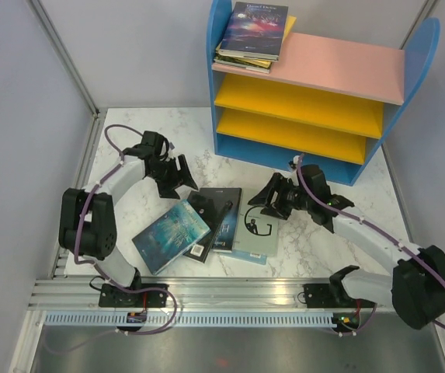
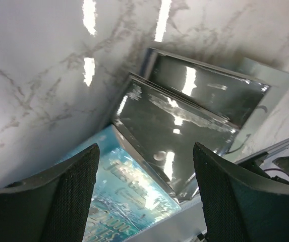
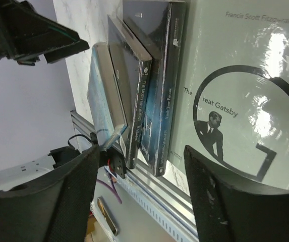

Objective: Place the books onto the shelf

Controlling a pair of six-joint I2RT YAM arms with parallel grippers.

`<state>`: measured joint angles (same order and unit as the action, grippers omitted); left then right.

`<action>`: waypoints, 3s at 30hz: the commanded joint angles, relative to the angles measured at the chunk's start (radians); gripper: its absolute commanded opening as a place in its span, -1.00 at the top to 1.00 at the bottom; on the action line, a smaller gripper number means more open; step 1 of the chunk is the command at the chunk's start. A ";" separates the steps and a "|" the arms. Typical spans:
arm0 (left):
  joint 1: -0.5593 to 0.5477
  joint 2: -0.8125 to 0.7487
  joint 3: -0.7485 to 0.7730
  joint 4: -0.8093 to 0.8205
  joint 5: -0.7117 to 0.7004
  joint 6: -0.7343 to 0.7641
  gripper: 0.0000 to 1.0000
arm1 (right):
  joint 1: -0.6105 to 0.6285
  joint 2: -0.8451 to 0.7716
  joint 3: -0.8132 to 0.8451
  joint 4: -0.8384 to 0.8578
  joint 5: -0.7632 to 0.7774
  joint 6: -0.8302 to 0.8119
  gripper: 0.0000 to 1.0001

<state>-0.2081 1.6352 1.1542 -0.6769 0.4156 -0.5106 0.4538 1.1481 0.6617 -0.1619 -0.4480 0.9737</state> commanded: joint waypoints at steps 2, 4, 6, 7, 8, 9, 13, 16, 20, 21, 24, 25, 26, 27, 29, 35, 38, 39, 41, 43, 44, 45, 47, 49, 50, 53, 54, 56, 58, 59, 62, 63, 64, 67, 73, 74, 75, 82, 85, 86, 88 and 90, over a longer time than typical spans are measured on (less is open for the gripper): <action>0.024 0.090 0.009 -0.004 -0.021 0.087 -0.56 | 0.064 0.105 -0.013 0.260 -0.021 0.043 -0.34; 0.024 0.126 0.018 0.014 0.012 0.093 -0.56 | 0.088 0.165 -0.014 0.307 -0.020 0.052 -0.30; 0.022 0.164 0.016 0.026 0.034 0.092 -0.55 | 0.115 0.203 -0.016 0.332 -0.011 0.065 -0.26; 0.022 0.173 0.012 0.036 0.041 0.092 -0.55 | 0.124 0.240 -0.017 0.346 -0.006 0.065 -0.25; 0.022 0.189 0.007 0.042 0.046 0.092 -0.54 | 0.138 0.258 -0.019 0.349 0.000 0.066 -0.24; 0.022 0.192 -0.008 0.049 0.054 0.090 -0.54 | 0.146 0.274 -0.019 0.355 0.003 0.065 -0.23; 0.019 0.206 -0.062 0.111 0.117 0.075 -0.52 | 0.175 0.366 -0.016 0.381 0.009 0.059 -0.20; 0.007 0.207 -0.103 0.155 0.166 0.055 -0.50 | 0.192 0.423 -0.011 0.404 0.009 0.062 -0.18; -0.027 0.203 -0.148 0.203 0.210 0.009 -0.47 | 0.223 0.484 -0.010 0.453 0.003 0.080 -0.16; -0.034 0.199 -0.155 0.215 0.235 -0.002 -0.47 | 0.227 0.505 -0.011 0.485 0.000 0.086 -0.15; -0.065 0.187 -0.194 0.278 0.285 -0.060 -0.47 | 0.243 0.545 -0.013 0.541 -0.008 0.112 -0.08; -0.074 0.178 -0.205 0.296 0.298 -0.075 -0.47 | 0.244 0.553 -0.016 0.556 -0.009 0.120 -0.01; -0.079 0.173 -0.224 0.312 0.310 -0.104 -0.47 | 0.247 0.558 -0.020 0.570 -0.015 0.132 0.01; -0.080 0.169 -0.234 0.341 0.334 -0.120 -0.47 | 0.247 0.567 -0.030 0.600 -0.018 0.140 0.06; -0.079 0.153 -0.255 0.362 0.356 -0.155 -0.46 | 0.246 0.570 -0.037 0.619 -0.026 0.149 0.28; -0.079 0.086 -0.261 0.427 0.414 -0.245 -0.46 | 0.247 0.518 -0.086 0.713 -0.040 0.186 0.71; -0.079 0.055 -0.228 0.428 0.428 -0.278 -0.46 | 0.246 0.481 -0.094 0.717 -0.043 0.188 1.00; -0.077 0.049 -0.219 0.427 0.430 -0.284 -0.46 | 0.247 0.458 -0.099 0.717 -0.041 0.188 1.00; -0.077 0.034 -0.189 0.421 0.433 -0.304 -0.47 | 0.246 0.437 -0.102 0.707 -0.041 0.181 1.00; -0.077 0.017 -0.153 0.396 0.433 -0.304 -0.47 | 0.247 0.400 -0.108 0.693 -0.044 0.177 1.00; -0.077 0.014 -0.136 0.378 0.424 -0.295 -0.47 | 0.247 0.357 -0.108 0.653 -0.041 0.172 1.00; -0.074 0.003 -0.119 0.355 0.413 -0.281 -0.47 | 0.247 0.331 -0.105 0.622 -0.037 0.163 1.00; -0.074 -0.006 -0.059 0.268 0.370 -0.223 -0.48 | 0.240 0.230 -0.070 0.450 0.004 0.097 1.00; -0.073 -0.014 -0.012 0.212 0.341 -0.184 -0.49 | 0.223 0.155 -0.044 0.321 0.035 0.037 1.00; -0.073 -0.017 -0.004 0.192 0.328 -0.155 -0.50 | 0.189 0.078 -0.036 0.265 0.060 -0.002 1.00; -0.073 -0.026 -0.010 0.160 0.313 -0.144 -0.50 | 0.079 -0.069 -0.069 0.077 0.065 -0.030 1.00; -0.073 -0.028 -0.016 0.160 0.312 -0.143 -0.50 | 0.051 -0.102 -0.085 0.056 0.052 -0.032 1.00; -0.076 -0.034 -0.037 0.161 0.304 -0.143 -0.50 | -0.018 -0.171 -0.128 0.021 0.042 -0.039 1.00; -0.077 -0.032 -0.056 0.165 0.302 -0.137 -0.50 | -0.032 -0.185 -0.152 0.018 0.037 -0.044 1.00; -0.085 -0.023 -0.059 0.166 0.302 -0.132 -0.50 | -0.032 -0.173 -0.168 0.024 0.032 -0.038 0.85; -0.097 -0.003 -0.079 0.168 0.293 -0.114 -0.50 | -0.032 -0.121 -0.198 0.080 -0.009 -0.029 0.51; -0.105 0.015 -0.082 0.168 0.287 -0.106 -0.50 | -0.032 -0.111 -0.201 0.088 -0.012 -0.030 0.20; -0.106 0.024 -0.096 0.168 0.281 -0.095 -0.50 | -0.032 -0.107 -0.205 0.094 -0.018 -0.035 0.04; -0.108 0.063 -0.120 0.168 0.262 -0.072 -0.50 | -0.032 -0.093 -0.209 0.102 -0.017 -0.046 -0.42; -0.108 0.112 -0.171 0.206 0.253 -0.058 -0.50 | 0.002 -0.018 -0.224 0.202 -0.023 -0.012 -0.57; -0.108 0.115 -0.177 0.221 0.259 -0.060 -0.50 | 0.015 0.011 -0.223 0.240 -0.020 0.009 -0.57; -0.108 0.121 -0.182 0.227 0.261 -0.062 -0.50 | 0.034 0.028 -0.218 0.257 -0.011 0.016 -0.57; -0.108 0.143 -0.212 0.269 0.287 -0.074 -0.49 | 0.198 0.241 -0.182 0.415 0.023 0.069 -0.35; -0.108 0.144 -0.215 0.281 0.296 -0.081 -0.49 | 0.232 0.294 -0.177 0.456 0.028 0.092 -0.24; -0.108 0.143 -0.215 0.284 0.301 -0.085 -0.49 | 0.238 0.308 -0.174 0.475 0.028 0.094 -0.15; -0.108 0.141 -0.215 0.289 0.310 -0.091 -0.49 | 0.256 0.346 -0.163 0.492 0.025 0.097 0.06; -0.108 0.130 -0.211 0.289 0.318 -0.095 -0.49 | 0.263 0.364 -0.160 0.506 0.022 0.097 0.56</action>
<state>-0.2913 1.7218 0.9802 -0.4068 0.7700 -0.6281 0.6941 1.4731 0.4850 0.3092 -0.4541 1.1011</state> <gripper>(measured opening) 0.744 0.297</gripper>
